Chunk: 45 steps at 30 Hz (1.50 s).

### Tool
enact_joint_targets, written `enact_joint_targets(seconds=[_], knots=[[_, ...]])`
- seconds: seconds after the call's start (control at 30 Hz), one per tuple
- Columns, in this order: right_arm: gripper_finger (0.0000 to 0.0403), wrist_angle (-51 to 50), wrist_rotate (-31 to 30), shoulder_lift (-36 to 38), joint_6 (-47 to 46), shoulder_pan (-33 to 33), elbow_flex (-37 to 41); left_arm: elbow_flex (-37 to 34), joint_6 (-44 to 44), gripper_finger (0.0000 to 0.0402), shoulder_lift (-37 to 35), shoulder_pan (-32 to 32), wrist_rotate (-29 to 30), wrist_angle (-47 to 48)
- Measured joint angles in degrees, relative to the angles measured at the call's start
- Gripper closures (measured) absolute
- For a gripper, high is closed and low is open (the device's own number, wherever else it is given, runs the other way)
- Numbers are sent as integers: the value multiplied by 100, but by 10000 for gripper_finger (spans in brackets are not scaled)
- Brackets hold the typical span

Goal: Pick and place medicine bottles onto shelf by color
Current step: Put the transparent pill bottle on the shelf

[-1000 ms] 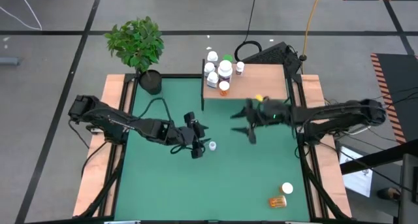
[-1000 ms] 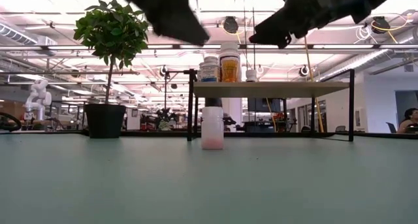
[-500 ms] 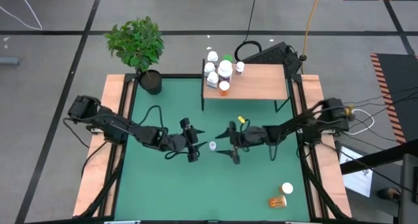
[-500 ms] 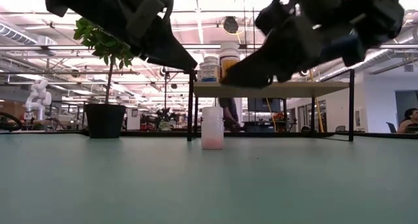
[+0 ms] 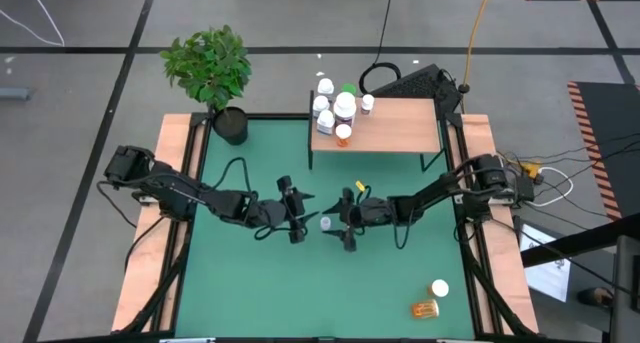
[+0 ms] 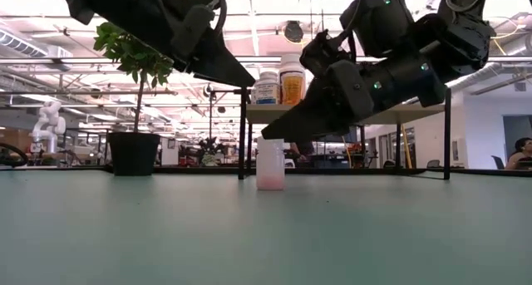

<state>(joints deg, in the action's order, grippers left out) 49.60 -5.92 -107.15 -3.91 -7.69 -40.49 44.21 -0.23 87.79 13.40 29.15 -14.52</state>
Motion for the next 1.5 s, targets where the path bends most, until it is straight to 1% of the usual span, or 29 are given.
enact_joint_targets(seconds=[0.17,0.27,0.43,0.57,0.63,0.7,0.77,0.9,1.0,1.1,1.17,1.3,1.4,1.5], knots=[[199,-154,28,0,-140,67,2,0,58,181,0,1,0,-26],[230,-226,165,0,-129,73,2,0,133,181,0,1,-2,-72],[266,-228,171,0,-118,73,2,0,159,181,0,1,-2,-78],[275,-313,158,144,-94,80,7,2,160,181,0,1,-2,-71],[272,-672,156,444,-11,97,7,2,66,181,0,1,85,-68],[269,-1184,109,880,78,136,7,4,-98,181,0,1,332,-3],[268,-1856,-128,1446,176,196,11,4,-205,181,0,-3,518,186],[269,-3192,-699,2803,454,448,11,4,-421,181,0,-59,566,426],[269,-3949,-1071,3781,798,812,11,4,-599,181,0,-120,568,542],[269,-4344,-1046,4546,1020,1409,10,4,-612,181,0,-175,568,551],[269,-4402,-957,4824,1164,1911,11,4,-622,181,0,-228,568,534],[269,-4295,-216,4853,1358,3018,11,4,-683,181,0,-356,569,502],[269,-4084,210,4624,1279,3730,9,4,-687,181,0,-452,575,500],[269,-3864,707,4355,1144,4265,11,4,-687,181,0,-518,581,487]])
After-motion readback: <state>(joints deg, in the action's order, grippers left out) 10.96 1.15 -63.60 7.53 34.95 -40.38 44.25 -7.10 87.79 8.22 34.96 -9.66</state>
